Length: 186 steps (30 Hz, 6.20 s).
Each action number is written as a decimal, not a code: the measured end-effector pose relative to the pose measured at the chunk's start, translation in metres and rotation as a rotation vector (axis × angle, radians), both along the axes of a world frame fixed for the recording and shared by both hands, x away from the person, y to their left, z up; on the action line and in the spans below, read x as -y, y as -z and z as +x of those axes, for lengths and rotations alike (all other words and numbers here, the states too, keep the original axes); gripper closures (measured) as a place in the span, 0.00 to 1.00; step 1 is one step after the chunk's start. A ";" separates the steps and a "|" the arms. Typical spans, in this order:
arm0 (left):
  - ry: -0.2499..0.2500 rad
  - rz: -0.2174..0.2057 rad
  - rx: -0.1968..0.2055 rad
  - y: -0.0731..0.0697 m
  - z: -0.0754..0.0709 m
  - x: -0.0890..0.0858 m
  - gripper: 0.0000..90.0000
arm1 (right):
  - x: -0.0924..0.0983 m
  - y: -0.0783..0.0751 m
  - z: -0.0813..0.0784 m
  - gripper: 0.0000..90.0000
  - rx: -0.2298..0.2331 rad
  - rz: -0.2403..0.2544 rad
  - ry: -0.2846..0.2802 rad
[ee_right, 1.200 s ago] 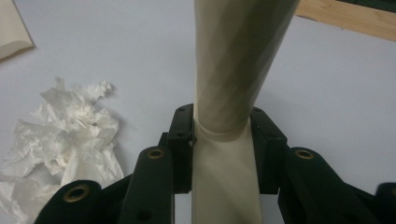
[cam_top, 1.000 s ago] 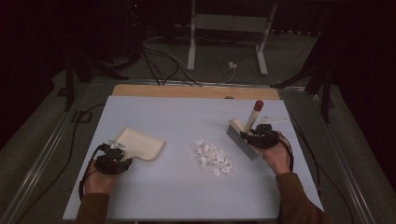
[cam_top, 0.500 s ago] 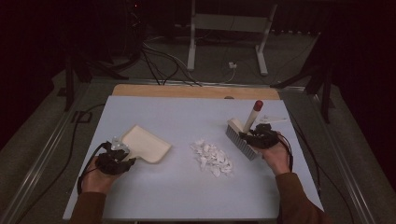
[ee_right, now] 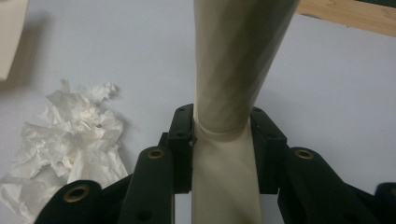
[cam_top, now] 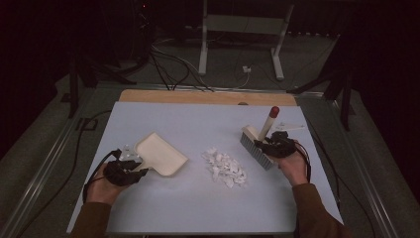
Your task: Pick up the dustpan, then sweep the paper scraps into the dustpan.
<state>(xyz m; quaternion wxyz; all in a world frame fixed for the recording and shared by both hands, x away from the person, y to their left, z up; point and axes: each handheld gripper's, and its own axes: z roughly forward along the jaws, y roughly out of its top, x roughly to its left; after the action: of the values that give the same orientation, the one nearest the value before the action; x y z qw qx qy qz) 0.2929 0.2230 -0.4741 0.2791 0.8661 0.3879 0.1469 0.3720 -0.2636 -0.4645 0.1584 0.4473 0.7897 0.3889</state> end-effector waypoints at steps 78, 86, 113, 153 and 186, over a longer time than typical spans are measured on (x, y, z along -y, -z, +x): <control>0.395 0.092 -0.010 -0.010 0.002 0.069 0.74 | 0.003 0.000 0.001 0.75 -0.011 0.008 0.043; 0.416 0.101 -0.011 -0.008 0.003 0.075 0.74 | 0.003 0.000 0.001 0.75 -0.012 0.011 0.050; 0.448 0.102 -0.028 -0.005 0.007 0.087 0.74 | -0.042 -0.009 -0.003 0.75 0.086 -0.035 -0.027; 0.446 0.074 -0.112 0.000 0.020 0.086 0.74 | -0.104 -0.004 -0.007 0.75 0.092 -0.109 -0.418; 0.504 0.079 -0.110 0.000 0.012 0.092 0.74 | -0.071 -0.022 -0.028 0.75 0.137 -0.148 -0.184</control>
<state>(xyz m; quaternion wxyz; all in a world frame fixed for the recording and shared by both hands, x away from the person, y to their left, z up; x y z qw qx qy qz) 0.3045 0.1306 -0.4742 0.2516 0.9522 0.1683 0.0405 0.3438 -0.1923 -0.4426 0.2081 0.3323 0.8413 0.3721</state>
